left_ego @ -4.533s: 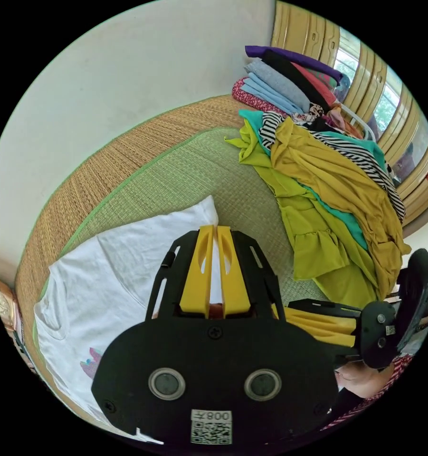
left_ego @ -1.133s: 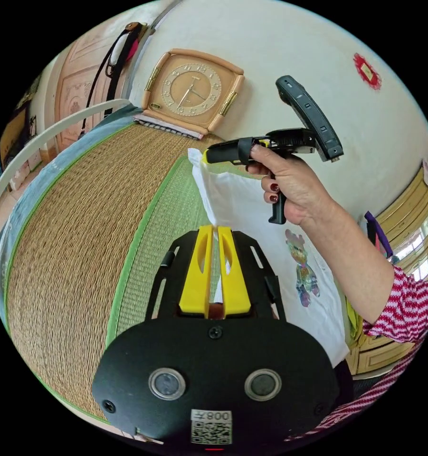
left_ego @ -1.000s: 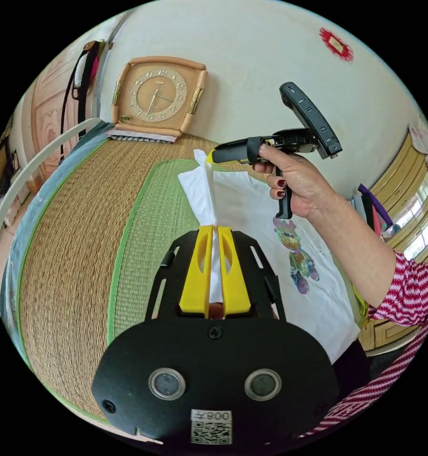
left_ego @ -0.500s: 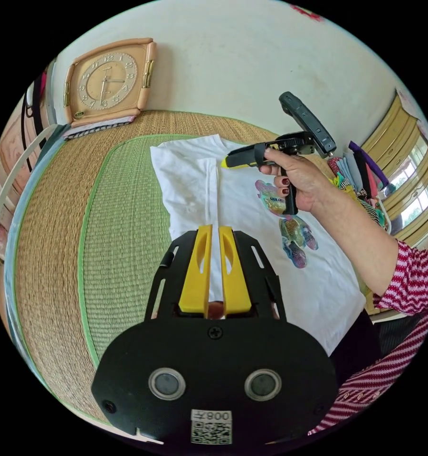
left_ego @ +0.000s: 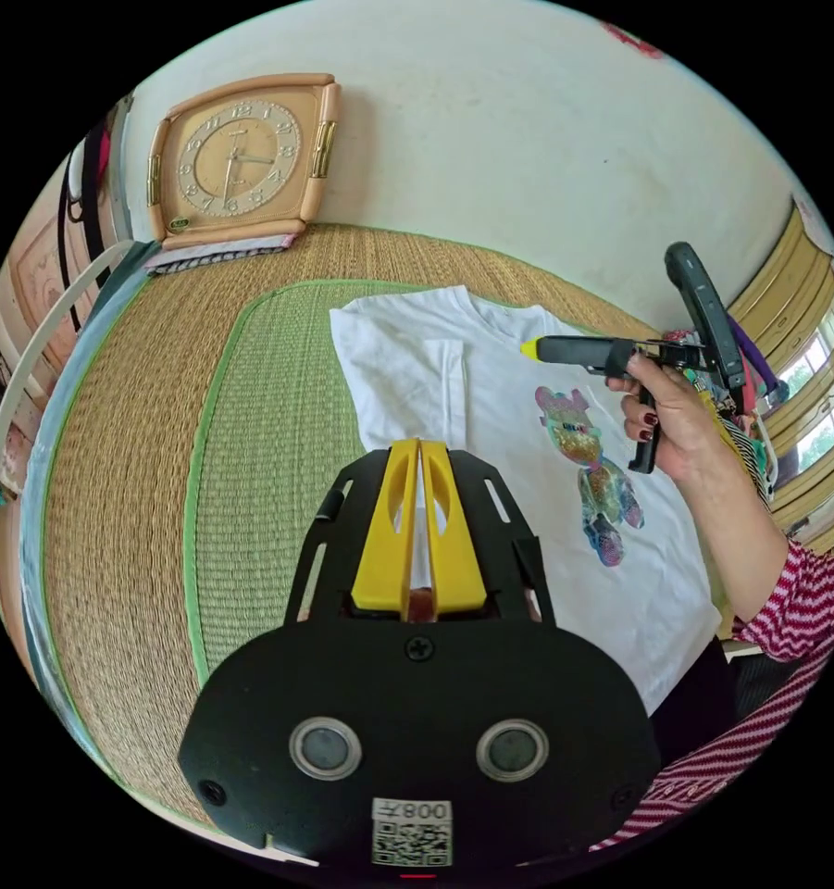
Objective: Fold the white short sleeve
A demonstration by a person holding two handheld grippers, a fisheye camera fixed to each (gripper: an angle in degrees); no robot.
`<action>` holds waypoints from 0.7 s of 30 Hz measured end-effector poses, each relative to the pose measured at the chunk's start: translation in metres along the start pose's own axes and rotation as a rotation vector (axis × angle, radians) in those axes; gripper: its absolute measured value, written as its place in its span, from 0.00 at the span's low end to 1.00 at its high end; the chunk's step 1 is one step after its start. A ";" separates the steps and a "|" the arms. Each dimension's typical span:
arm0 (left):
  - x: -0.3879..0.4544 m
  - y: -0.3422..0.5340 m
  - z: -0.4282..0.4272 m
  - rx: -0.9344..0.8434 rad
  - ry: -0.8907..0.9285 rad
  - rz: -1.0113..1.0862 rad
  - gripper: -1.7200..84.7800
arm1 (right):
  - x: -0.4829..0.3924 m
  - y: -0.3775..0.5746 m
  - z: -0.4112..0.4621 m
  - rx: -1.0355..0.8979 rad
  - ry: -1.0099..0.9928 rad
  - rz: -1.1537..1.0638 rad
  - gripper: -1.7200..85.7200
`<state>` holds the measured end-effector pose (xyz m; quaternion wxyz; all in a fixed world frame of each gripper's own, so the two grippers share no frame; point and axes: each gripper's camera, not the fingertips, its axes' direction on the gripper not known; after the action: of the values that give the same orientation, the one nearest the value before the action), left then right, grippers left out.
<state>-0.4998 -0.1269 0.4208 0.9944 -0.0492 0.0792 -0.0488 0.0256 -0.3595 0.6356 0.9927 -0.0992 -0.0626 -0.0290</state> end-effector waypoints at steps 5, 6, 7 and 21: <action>0.008 -0.012 0.029 -0.087 -0.066 0.028 0.02 | 0.113 0.052 -0.020 -0.044 0.173 0.258 0.02; 0.009 -0.012 0.029 -0.061 -0.068 0.029 0.02 | 0.131 0.062 -0.018 -0.057 0.191 0.301 0.02; 0.010 -0.014 0.031 -0.065 -0.068 0.028 0.02 | 0.137 0.065 -0.016 -0.070 0.201 0.314 0.01; 0.016 -0.027 0.025 -0.094 -0.101 0.001 0.02 | 0.173 0.079 -0.050 -0.051 0.176 0.291 0.01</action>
<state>-0.4828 -0.1526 0.4458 0.9938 -0.0981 0.0310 -0.0420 0.2080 -0.3003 0.5944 0.9852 -0.1296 0.0401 0.1048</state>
